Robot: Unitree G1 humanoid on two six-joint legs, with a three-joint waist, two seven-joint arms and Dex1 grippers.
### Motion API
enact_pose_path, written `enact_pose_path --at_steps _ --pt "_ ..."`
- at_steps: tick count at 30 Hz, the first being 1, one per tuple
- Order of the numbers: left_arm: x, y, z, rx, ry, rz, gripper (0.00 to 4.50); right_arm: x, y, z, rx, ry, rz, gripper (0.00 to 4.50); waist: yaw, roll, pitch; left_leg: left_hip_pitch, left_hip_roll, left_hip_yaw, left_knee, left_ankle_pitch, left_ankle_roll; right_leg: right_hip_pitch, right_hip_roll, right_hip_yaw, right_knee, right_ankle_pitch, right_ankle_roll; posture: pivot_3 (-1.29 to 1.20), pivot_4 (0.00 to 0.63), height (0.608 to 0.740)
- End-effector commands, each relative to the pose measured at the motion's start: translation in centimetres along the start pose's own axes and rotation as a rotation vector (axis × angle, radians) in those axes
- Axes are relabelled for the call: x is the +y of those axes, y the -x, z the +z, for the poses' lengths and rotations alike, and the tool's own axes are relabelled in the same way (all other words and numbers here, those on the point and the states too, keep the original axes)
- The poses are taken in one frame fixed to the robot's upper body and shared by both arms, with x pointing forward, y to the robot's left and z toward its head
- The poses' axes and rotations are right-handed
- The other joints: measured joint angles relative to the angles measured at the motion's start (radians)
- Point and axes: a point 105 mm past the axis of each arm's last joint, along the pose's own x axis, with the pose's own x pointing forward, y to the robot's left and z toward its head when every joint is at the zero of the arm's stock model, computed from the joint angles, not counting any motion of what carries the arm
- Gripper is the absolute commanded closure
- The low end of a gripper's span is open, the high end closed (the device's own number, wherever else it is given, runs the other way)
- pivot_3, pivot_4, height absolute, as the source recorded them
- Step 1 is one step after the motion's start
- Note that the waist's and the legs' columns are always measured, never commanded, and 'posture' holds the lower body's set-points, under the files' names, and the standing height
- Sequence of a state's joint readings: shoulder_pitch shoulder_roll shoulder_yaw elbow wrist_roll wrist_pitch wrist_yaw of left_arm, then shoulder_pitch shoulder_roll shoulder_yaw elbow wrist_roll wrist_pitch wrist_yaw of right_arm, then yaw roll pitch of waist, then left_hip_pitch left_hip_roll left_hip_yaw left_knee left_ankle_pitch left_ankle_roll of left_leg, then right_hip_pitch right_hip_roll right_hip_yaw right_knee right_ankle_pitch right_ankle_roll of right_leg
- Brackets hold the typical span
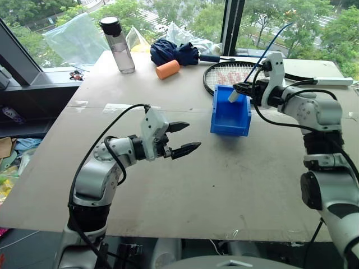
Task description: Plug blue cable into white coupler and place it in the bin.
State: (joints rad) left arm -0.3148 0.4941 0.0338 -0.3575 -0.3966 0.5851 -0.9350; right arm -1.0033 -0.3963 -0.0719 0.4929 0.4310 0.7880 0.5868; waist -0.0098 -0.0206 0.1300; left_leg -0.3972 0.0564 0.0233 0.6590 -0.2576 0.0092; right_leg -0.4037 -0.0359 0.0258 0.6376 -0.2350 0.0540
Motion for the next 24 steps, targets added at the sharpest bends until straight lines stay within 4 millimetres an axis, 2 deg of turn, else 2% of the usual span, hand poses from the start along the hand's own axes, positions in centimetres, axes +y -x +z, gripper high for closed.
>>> enact_pose_path --at_steps 1,5,6,8,10,15,18,21,24 --pt "-0.3 -0.3 1.8 -0.061 -0.030 0.035 0.55 -1.1 -0.7 0.4 0.009 0.002 -0.022 2.30 -0.001 0.000 0.000 0.000 0.000 0.000 -0.001 0.000 0.000 0.000 0.000 0.000 -0.001 0.000 0.000 0.00 0.150 0.740" --pt "-0.3 -0.3 2.0 -0.067 -0.024 0.059 0.55 -1.2 0.8 1.2 -0.003 0.050 0.010 0.31 -0.001 0.001 0.001 -0.001 0.000 0.001 -0.005 0.000 0.000 -0.001 0.000 0.001 -0.005 0.000 0.000 0.00 0.150 0.740" --pt "-0.3 -0.2 2.0 -0.066 -0.023 0.059 0.55 -1.1 1.8 1.6 -0.031 0.054 0.027 0.02 0.002 0.001 0.001 -0.001 0.000 0.001 -0.006 0.000 0.000 0.000 0.000 0.001 -0.005 0.000 0.000 0.00 0.150 0.740" --pt "-0.5 -0.1 1.9 -0.061 -0.011 0.056 0.55 -0.6 4.4 2.1 -0.098 0.106 0.060 0.02 0.008 0.001 0.001 -0.002 0.000 0.000 -0.006 0.000 0.000 0.000 -0.001 0.000 -0.006 0.000 0.000 0.00 0.150 0.740" --pt "-0.7 0.3 1.5 -0.045 0.001 0.048 0.55 0.4 7.4 1.4 -0.123 0.218 0.097 0.02 0.010 0.001 0.001 -0.002 0.000 0.000 -0.007 0.000 0.000 0.000 -0.001 0.000 -0.008 0.000 0.000 0.00 0.150 0.740" --pt "-1.4 2.1 0.5 0.006 0.041 0.028 0.55 2.4 14.7 -2.3 -0.096 0.394 0.118 0.02 0.017 0.002 0.001 -0.001 0.000 0.000 -0.008 0.000 0.000 0.000 0.000 0.000 -0.010 0.000 0.001 0.00 0.150 0.740" --pt "-1.7 4.0 -0.4 0.061 0.067 0.021 0.55 2.3 19.4 -5.4 -0.005 0.545 0.039 0.02 0.018 0.003 0.002 0.001 0.000 0.000 -0.008 0.000 0.000 0.001 0.000 0.001 -0.009 0.000 0.000 0.00 0.150 0.740" --pt "-2.4 6.1 -1.5 0.129 0.085 0.008 0.55 2.4 23.7 -8.4 0.095 0.560 0.029 0.02 0.018 0.003 0.001 0.002 0.000 0.001 -0.007 0.000 0.000 0.002 0.000 0.001 -0.010 -0.002 -0.003 0.00 0.150 0.740" --pt "-2.4 8.1 -2.3 0.185 0.103 0.019 0.55 2.2 27.1 -9.8 0.125 0.554 -0.034 0.02 0.017 0.003 0.002 0.003 0.000 0.001 -0.007 0.000 0.000 0.002 0.000 0.002 -0.010 -0.003 -0.003 0.00 0.150 0.740"
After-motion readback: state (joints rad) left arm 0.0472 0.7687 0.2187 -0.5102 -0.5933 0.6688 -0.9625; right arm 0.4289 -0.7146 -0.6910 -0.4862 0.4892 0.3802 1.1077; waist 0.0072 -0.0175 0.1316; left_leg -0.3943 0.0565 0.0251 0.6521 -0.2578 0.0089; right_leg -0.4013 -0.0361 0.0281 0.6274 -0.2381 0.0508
